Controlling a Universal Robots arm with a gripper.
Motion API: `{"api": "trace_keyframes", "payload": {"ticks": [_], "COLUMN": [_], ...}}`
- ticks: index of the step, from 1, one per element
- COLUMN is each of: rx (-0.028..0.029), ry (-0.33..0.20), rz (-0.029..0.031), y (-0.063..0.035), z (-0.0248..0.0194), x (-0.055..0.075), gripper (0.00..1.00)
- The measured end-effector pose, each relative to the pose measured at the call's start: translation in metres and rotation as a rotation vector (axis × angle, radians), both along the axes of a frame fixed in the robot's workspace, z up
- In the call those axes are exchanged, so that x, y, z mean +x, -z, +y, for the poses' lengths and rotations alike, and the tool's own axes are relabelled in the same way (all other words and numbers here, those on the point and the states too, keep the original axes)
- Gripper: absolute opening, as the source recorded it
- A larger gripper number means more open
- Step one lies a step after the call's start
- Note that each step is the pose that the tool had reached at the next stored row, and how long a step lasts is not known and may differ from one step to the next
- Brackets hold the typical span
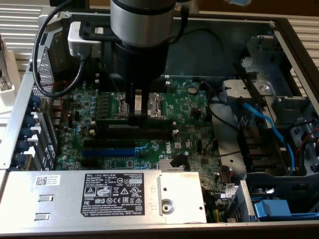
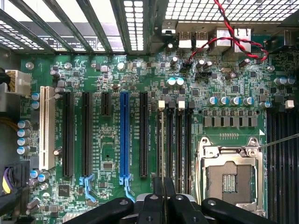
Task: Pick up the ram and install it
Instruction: 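Insert the ram into the slot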
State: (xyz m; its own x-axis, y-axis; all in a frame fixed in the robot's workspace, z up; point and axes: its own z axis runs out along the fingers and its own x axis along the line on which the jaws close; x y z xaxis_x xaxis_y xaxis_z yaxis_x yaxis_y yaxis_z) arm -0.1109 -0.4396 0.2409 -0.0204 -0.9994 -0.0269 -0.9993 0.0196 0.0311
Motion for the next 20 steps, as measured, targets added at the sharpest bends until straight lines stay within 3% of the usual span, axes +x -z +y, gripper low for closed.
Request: {"api": "trace_keyframes", "payload": {"ticks": [20], "rx": [0.0029], "ry": [0.014], "rz": [0.0000], "y": [0.0011], "z": [0.0000], "x": [0.0000], "gripper": [0.12]}}
